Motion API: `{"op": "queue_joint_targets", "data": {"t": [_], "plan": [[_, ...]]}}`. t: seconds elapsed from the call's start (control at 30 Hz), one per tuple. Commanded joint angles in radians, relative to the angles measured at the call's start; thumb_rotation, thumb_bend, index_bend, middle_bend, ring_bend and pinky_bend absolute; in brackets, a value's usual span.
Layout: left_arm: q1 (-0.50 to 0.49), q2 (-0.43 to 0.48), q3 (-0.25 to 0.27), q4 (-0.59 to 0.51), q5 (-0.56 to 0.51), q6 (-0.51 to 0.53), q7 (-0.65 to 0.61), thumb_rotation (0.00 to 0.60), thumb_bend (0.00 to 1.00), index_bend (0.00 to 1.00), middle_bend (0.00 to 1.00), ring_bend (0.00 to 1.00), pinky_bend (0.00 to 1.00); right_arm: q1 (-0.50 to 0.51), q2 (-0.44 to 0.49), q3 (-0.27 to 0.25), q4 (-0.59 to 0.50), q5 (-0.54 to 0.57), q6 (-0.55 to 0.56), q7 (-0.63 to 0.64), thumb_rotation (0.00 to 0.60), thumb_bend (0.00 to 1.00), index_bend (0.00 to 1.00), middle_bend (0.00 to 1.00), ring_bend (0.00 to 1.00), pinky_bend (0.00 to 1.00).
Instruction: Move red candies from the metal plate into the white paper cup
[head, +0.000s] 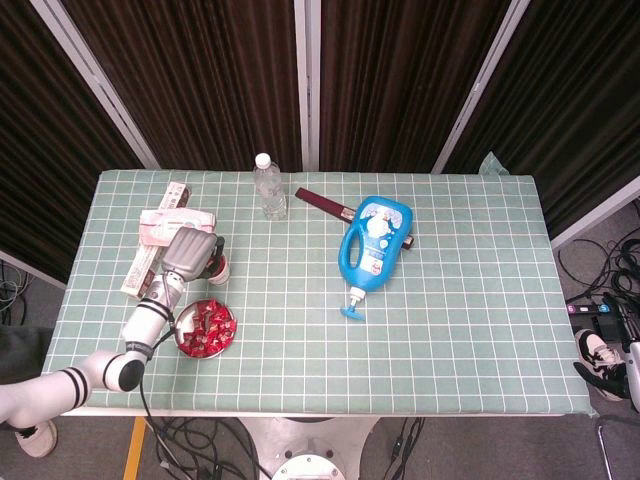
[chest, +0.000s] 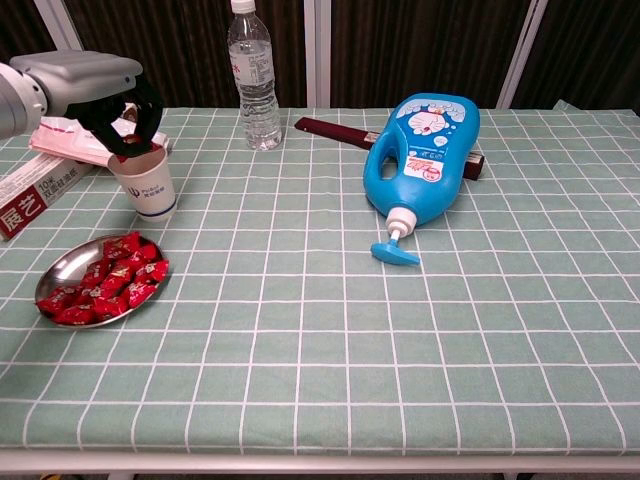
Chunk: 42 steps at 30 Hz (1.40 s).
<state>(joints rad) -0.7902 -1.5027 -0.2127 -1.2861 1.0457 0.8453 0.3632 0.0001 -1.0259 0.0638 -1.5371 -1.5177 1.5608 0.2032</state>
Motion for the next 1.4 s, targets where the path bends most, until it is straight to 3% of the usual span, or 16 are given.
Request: {"op": "queue_joint_targets", "data": {"t": [0.03, 0.27, 0.5, 0.63, 0.73, 0.9, 1.07, 1.27, 1.4], "plan": [[-0.004, 0.001, 0.005, -0.005, -0.013, 0.002, 0.017, 0.600, 0.48, 0.60, 0.67, 0.84, 1.00, 0.000, 0.000, 0.000, 0.000, 0.000, 0.000, 0.001, 0.600, 0.04, 0.07, 0.16, 0.07, 0.41], [-0.008, 0.009, 0.016, -0.026, -0.042, 0.010, 0.047, 0.600, 0.47, 0.49, 0.56, 0.82, 1.00, -0.004, 0.001, 0.000, 0.002, 0.002, 0.002, 0.002, 0.600, 0.04, 0.07, 0.16, 0.07, 0.41], [-0.016, 0.007, 0.019, -0.021, -0.056, 0.018, 0.058, 0.600, 0.44, 0.43, 0.53, 0.78, 1.00, -0.004, 0.001, 0.001, 0.003, 0.002, 0.001, 0.006, 0.600, 0.04, 0.07, 0.16, 0.07, 0.41], [-0.003, 0.020, 0.009, -0.042, -0.045, 0.059, 0.037, 0.600, 0.38, 0.39, 0.51, 0.75, 1.00, -0.003, 0.003, 0.003, 0.002, 0.001, 0.001, 0.006, 0.600, 0.04, 0.07, 0.16, 0.07, 0.41], [0.051, 0.061, 0.012, -0.112, 0.012, 0.153, -0.022, 0.600, 0.35, 0.39, 0.51, 0.74, 1.00, 0.000, 0.004, 0.005, 0.001, -0.001, 0.002, 0.010, 0.600, 0.04, 0.07, 0.16, 0.07, 0.41], [0.171, 0.123, 0.075, -0.211, 0.140, 0.314, -0.114, 0.600, 0.30, 0.41, 0.51, 0.74, 1.00, 0.004, 0.004, 0.007, 0.006, -0.005, 0.001, 0.011, 0.600, 0.04, 0.07, 0.16, 0.07, 0.41], [0.280, 0.143, 0.173, -0.250, 0.293, 0.453, -0.174, 0.600, 0.28, 0.43, 0.51, 0.74, 1.00, 0.009, 0.003, 0.006, 0.004, -0.015, 0.000, 0.007, 0.600, 0.04, 0.07, 0.16, 0.07, 0.41], [0.327, 0.122, 0.276, -0.250, 0.412, 0.455, -0.166, 0.600, 0.25, 0.42, 0.51, 0.74, 1.00, 0.010, 0.003, 0.002, -0.007, -0.028, 0.006, -0.004, 0.600, 0.04, 0.07, 0.16, 0.07, 0.41], [0.323, 0.078, 0.291, -0.220, 0.425, 0.406, -0.144, 0.600, 0.25, 0.40, 0.49, 0.74, 1.00, 0.008, 0.004, -0.001, -0.014, -0.032, 0.008, -0.011, 0.600, 0.04, 0.07, 0.16, 0.07, 0.41]]}}
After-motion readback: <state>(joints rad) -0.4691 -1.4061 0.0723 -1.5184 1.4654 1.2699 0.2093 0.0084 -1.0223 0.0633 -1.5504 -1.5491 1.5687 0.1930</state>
